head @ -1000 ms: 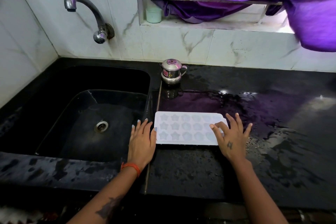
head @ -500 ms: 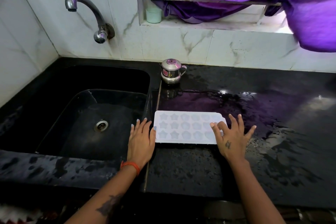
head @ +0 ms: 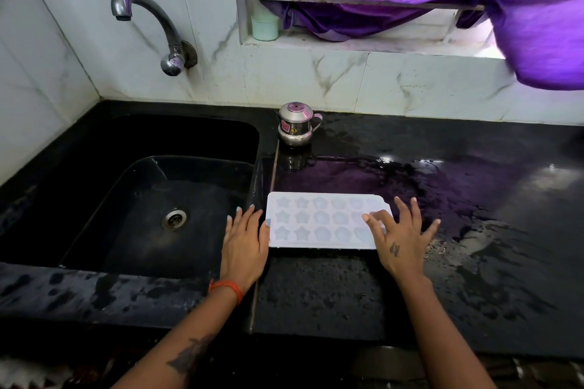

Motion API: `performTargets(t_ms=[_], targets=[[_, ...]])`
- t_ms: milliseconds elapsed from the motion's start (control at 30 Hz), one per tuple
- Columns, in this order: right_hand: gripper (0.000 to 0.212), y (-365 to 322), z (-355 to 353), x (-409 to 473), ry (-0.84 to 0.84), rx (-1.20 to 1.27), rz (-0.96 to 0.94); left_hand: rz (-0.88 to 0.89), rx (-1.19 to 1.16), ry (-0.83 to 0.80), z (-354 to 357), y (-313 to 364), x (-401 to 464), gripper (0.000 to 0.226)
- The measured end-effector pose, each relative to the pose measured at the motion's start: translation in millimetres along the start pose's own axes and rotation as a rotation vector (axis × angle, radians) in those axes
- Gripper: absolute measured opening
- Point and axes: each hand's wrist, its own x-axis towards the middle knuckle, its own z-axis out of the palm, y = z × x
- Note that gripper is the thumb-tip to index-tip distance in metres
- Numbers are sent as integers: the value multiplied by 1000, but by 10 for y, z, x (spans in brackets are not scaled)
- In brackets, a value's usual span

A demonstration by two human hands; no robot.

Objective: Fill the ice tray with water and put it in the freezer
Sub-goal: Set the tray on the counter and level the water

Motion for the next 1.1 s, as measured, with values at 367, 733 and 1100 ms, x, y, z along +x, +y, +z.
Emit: performTargets(t_ms=[367, 733, 1100], targets=[[57, 8, 5, 3, -27, 26, 3, -1, -4, -4, -8, 4, -5, 79], [65, -11, -8, -22, -6, -52, 51, 1, -3, -1, -4, -4, 0, 73], [46, -29, -79, -4, -40, -11, 46, 1, -8, -12, -1, -6, 6, 63]])
